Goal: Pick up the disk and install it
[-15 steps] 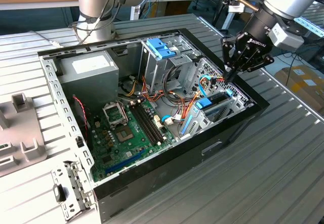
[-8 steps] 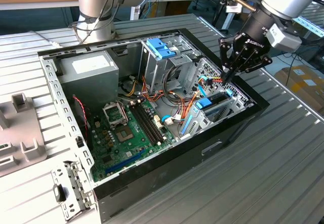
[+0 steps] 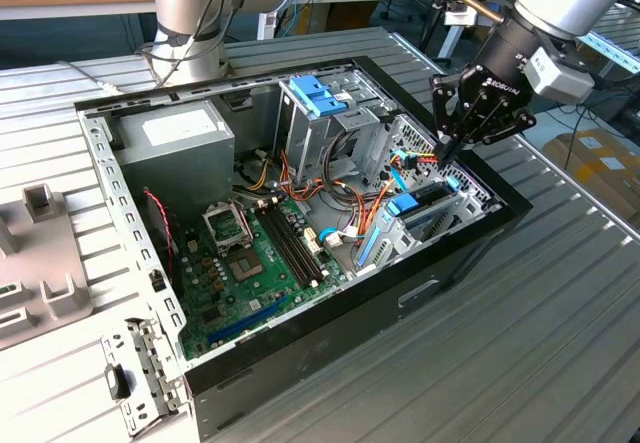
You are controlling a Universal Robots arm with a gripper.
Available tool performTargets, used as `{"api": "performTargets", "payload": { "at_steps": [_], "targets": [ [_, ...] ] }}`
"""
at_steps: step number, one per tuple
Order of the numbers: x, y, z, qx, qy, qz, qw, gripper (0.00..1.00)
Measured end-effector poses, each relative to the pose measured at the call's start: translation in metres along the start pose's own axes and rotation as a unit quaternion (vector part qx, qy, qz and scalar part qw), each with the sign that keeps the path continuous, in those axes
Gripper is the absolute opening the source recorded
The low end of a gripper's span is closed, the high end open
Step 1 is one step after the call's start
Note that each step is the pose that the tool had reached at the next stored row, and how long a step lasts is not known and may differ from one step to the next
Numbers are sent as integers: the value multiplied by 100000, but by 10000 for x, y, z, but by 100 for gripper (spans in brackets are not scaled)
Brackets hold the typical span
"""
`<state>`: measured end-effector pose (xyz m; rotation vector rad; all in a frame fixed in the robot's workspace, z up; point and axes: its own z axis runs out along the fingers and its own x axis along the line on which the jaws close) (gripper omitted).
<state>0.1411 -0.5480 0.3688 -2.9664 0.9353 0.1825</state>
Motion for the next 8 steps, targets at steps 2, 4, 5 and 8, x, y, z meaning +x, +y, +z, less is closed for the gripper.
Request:
{"api": "performTargets", "payload": {
  "at_steps": [2,4,5,8],
  "targets": [
    [0,1,1,92,-6,828,99997,17],
    [1,1,2,189,-17,1562,99988,17],
    [1,1,2,244,-20,2047,99979,17],
    [1,1,4,362,-33,3019,99954,17]
  ]
}}
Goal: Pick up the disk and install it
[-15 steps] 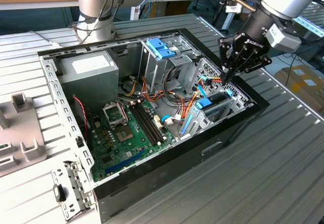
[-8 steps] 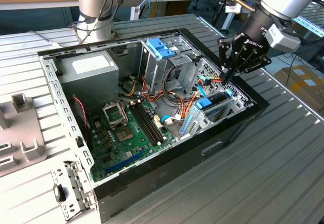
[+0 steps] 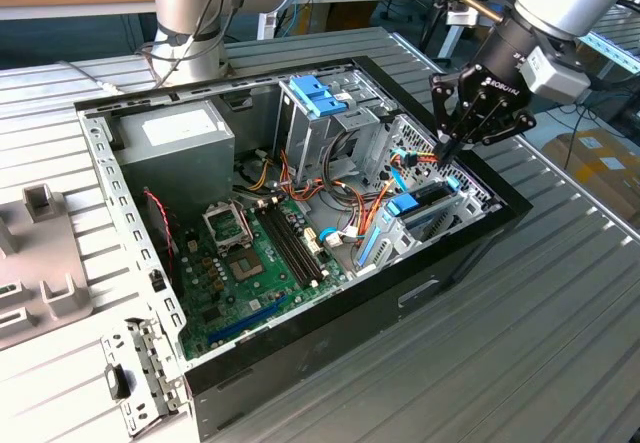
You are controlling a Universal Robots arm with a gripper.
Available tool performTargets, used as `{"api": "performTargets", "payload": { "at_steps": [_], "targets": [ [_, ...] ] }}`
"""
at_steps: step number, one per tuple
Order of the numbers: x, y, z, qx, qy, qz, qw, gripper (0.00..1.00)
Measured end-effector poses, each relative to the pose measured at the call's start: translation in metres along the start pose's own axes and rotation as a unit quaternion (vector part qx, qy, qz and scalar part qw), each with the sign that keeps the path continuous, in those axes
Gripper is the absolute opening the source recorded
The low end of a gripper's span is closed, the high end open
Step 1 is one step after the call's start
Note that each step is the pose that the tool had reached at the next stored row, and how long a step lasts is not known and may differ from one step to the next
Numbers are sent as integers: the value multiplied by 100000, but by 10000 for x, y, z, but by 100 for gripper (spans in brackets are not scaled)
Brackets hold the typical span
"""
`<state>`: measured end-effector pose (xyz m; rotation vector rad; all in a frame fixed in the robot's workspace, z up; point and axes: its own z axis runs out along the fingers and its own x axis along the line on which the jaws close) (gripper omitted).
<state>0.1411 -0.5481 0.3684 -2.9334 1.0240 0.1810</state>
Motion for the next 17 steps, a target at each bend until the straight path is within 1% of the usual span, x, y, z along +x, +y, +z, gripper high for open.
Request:
{"api": "performTargets", "payload": {
  "at_steps": [4,17],
  "targets": [
    [0,0,2,167,-14,1388,99990,17],
    [1,0,8,446,-37,3731,99929,17]
  ]
}}
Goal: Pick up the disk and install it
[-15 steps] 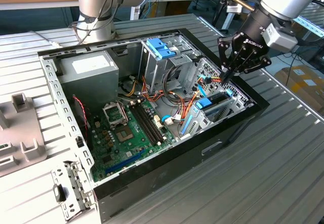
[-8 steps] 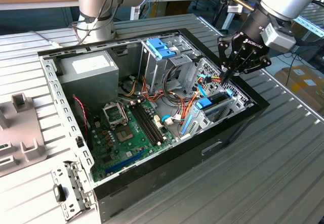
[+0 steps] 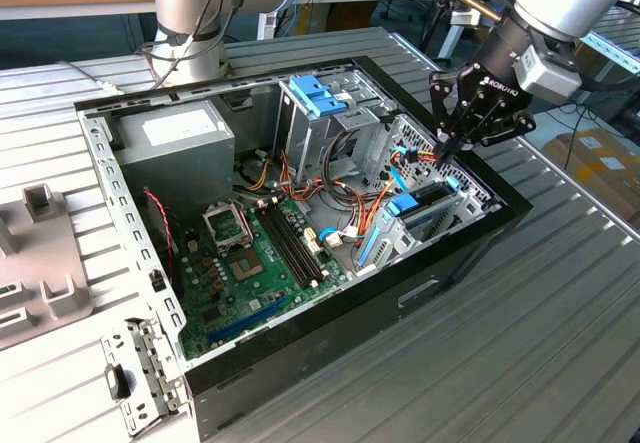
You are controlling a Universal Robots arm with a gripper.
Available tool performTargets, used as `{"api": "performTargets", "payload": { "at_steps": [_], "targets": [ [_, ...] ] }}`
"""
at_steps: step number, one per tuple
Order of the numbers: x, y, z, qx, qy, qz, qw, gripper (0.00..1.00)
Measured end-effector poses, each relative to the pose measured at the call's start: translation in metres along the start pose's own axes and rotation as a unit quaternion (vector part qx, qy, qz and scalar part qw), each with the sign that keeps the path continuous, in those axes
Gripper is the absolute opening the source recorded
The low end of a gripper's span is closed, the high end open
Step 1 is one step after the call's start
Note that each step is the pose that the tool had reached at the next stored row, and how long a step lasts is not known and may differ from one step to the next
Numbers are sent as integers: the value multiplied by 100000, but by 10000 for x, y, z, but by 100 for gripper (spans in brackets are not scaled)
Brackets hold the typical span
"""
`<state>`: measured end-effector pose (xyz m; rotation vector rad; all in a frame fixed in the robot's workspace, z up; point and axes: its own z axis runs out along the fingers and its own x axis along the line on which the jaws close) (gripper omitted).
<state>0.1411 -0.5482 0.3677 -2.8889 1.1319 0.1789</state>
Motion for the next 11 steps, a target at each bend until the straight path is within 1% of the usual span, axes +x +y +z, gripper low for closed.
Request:
{"api": "performTargets", "payload": {
  "at_steps": [11],
  "targets": [
    [1,0,8,253,-21,2098,99978,17]
  ]
}}
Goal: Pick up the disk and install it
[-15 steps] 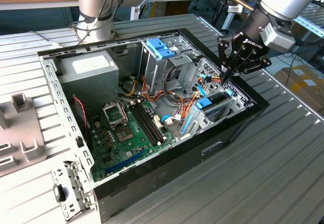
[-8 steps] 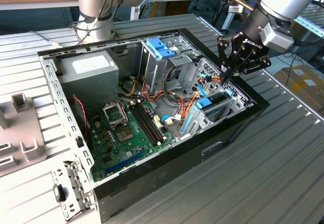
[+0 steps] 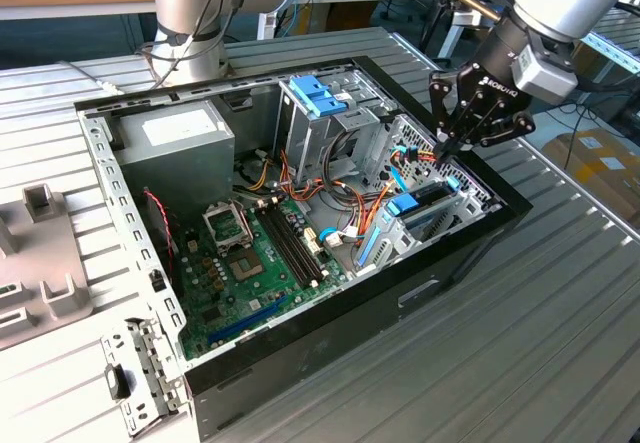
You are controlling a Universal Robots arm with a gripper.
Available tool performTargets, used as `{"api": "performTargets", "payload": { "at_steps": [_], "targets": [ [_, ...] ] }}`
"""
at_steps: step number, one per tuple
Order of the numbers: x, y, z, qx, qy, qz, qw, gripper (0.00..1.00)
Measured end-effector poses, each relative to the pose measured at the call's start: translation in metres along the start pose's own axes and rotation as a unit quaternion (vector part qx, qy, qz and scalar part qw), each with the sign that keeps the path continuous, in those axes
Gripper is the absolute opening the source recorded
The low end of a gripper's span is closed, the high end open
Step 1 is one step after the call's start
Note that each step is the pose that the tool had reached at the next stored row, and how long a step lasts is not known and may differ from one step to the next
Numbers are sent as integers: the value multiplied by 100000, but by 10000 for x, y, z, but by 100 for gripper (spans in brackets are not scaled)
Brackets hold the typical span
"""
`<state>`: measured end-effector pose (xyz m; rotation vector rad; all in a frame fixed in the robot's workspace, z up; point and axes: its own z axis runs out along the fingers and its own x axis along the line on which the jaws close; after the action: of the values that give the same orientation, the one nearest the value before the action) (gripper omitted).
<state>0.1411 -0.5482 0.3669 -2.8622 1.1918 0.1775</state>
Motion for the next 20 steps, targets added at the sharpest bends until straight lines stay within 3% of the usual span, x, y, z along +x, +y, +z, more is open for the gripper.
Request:
{"api": "performTargets", "payload": {
  "at_steps": [20],
  "targets": [
    [1,0,11,374,-33,3119,99951,17]
  ]
}}
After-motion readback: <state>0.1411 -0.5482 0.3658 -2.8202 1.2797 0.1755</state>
